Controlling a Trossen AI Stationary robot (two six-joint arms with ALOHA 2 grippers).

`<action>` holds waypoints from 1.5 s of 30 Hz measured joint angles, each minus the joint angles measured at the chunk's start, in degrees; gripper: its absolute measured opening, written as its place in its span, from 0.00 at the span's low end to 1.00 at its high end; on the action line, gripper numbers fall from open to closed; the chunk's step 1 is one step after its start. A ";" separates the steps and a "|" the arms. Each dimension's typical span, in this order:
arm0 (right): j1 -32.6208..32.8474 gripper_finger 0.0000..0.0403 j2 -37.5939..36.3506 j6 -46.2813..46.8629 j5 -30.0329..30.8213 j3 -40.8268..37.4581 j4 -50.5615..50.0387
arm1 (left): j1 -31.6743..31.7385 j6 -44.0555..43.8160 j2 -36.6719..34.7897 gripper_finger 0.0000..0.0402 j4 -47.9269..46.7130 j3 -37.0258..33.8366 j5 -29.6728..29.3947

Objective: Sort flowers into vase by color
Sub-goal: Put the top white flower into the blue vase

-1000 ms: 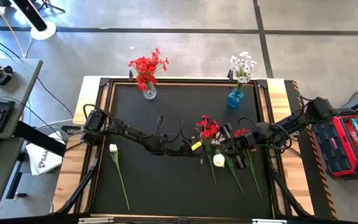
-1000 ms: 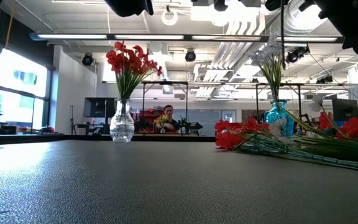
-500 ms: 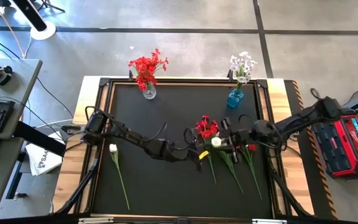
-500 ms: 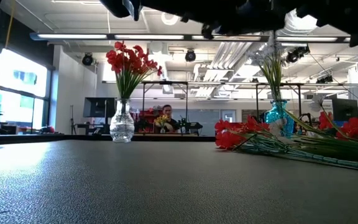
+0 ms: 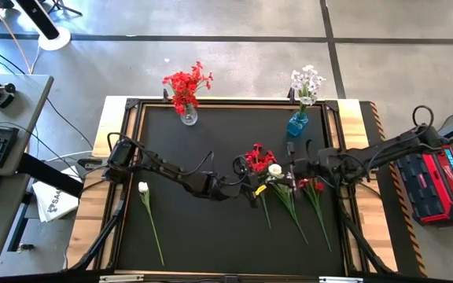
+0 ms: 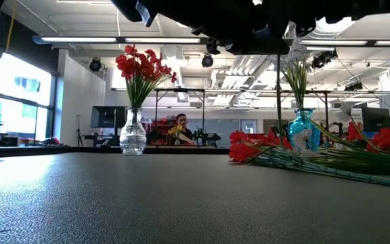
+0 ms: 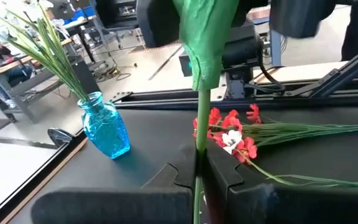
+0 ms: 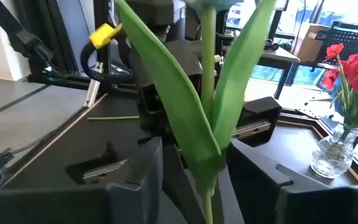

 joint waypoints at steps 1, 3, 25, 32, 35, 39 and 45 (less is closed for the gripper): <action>0.00 0.35 0.07 -0.06 0.35 0.06 -0.18 | 0.00 0.00 -0.02 0.00 0.02 0.02 -0.02; 0.00 0.30 0.26 -0.11 1.93 0.10 -0.12 | 0.00 0.00 -0.06 0.00 0.05 0.06 -0.08; 9.10 0.00 -21.35 -18.52 46.76 0.04 -6.99 | -1.59 -4.47 -1.22 0.40 -10.44 0.17 -16.66; 8.72 0.00 -24.66 -34.59 62.93 0.04 -0.03 | -2.77 -5.98 -1.25 0.41 -10.45 0.17 -17.84; 5.99 0.00 -25.64 -34.69 61.56 0.02 2.32 | -2.84 -6.47 -1.25 0.41 -10.47 0.17 -17.84; 1.30 0.00 -27.07 -34.01 59.31 0.02 3.10 | -2.82 -6.95 -1.25 0.41 -10.47 0.17 -17.84; -5.35 0.00 -27.97 -26.39 54.62 -0.06 1.88 | -2.82 -6.95 -1.25 0.41 -10.47 0.17 -17.84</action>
